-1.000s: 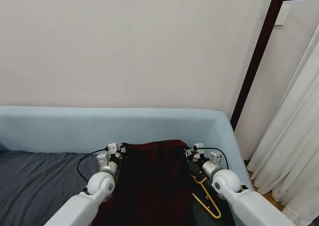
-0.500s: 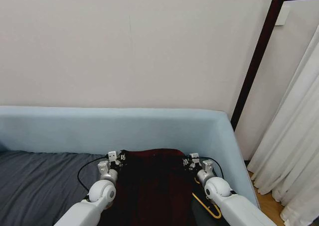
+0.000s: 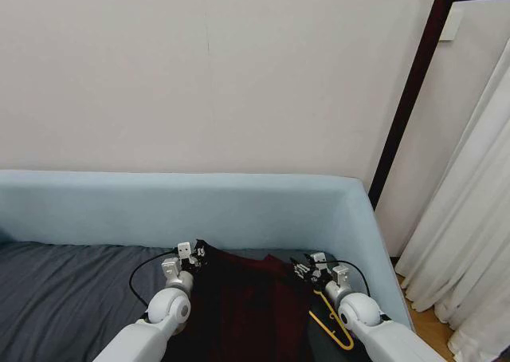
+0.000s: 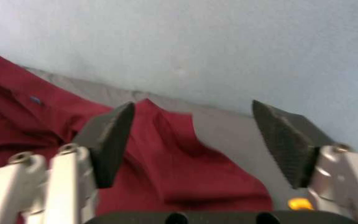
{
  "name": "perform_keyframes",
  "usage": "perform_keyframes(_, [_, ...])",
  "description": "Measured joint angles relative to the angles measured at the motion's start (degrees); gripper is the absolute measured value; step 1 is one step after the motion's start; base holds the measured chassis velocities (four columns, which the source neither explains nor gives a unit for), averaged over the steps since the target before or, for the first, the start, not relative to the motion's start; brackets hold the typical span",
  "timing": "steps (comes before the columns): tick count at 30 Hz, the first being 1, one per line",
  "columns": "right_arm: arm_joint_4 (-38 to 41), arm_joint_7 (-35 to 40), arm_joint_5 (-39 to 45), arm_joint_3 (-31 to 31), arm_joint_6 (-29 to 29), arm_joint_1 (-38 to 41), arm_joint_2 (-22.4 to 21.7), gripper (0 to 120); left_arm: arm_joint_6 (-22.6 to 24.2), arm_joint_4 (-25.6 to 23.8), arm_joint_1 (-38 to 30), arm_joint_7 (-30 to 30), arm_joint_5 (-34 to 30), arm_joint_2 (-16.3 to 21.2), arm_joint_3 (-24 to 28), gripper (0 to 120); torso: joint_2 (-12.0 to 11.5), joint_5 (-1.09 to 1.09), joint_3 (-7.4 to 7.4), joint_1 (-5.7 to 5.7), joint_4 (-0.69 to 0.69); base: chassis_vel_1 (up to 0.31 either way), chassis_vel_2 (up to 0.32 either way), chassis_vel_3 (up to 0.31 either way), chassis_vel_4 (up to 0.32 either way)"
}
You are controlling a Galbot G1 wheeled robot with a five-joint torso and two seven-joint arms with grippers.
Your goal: Pick up the clothes from the sofa and hang them on the clothes hanger.
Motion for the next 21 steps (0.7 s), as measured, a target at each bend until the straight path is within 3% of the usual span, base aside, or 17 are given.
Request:
perform_keyframes(2, [0.60, 0.62, 0.05, 0.11, -0.87, -0.28, -0.49, 81, 0.00, -0.17, 0.18, 0.04, 0.00, 0.11, -0.17, 0, 0.00, 0.00, 0.00, 0.00, 0.00, 0.000, 0.000, 0.000, 0.000])
perform_keyframes(6, [2.85, 1.24, 0.43, 1.38, -6.94, -1.69, -2.97, 98, -0.05, -1.48, 0.96, 0.30, 0.13, 0.71, -1.11, 0, 0.00, -0.01, 0.00, 0.00, -0.02, 0.000, 0.000, 0.000, 0.000])
perform_keyframes(12, [3.65, 0.75, -0.13, 3.06, -12.54, -3.53, -5.05, 100, -0.10, -3.18, 1.78, 0.58, 0.37, 1.57, -1.19, 0, 0.00, 0.00, 0.00, 0.00, 0.00, 0.000, 0.000, 0.000, 0.000])
perform_keyframes(15, [4.10, 0.30, -0.82, 4.25, -18.47, -5.03, -6.19, 100, -0.11, -4.18, 2.12, 0.65, 0.54, 1.64, -0.91, 0, 0.00, 0.00, 0.00, 0.00, -0.03, 0.000, 0.000, 0.000, 0.000])
perform_keyframes(21, [2.55, -0.22, -1.82, 5.04, -23.32, -4.77, -5.06, 100, -0.32, -4.36, 2.13, 0.91, 1.42, 1.47, -0.23, 0, 0.00, 0.00, 0.00, 0.00, 0.00, 0.000, 0.000, 0.000, 0.000])
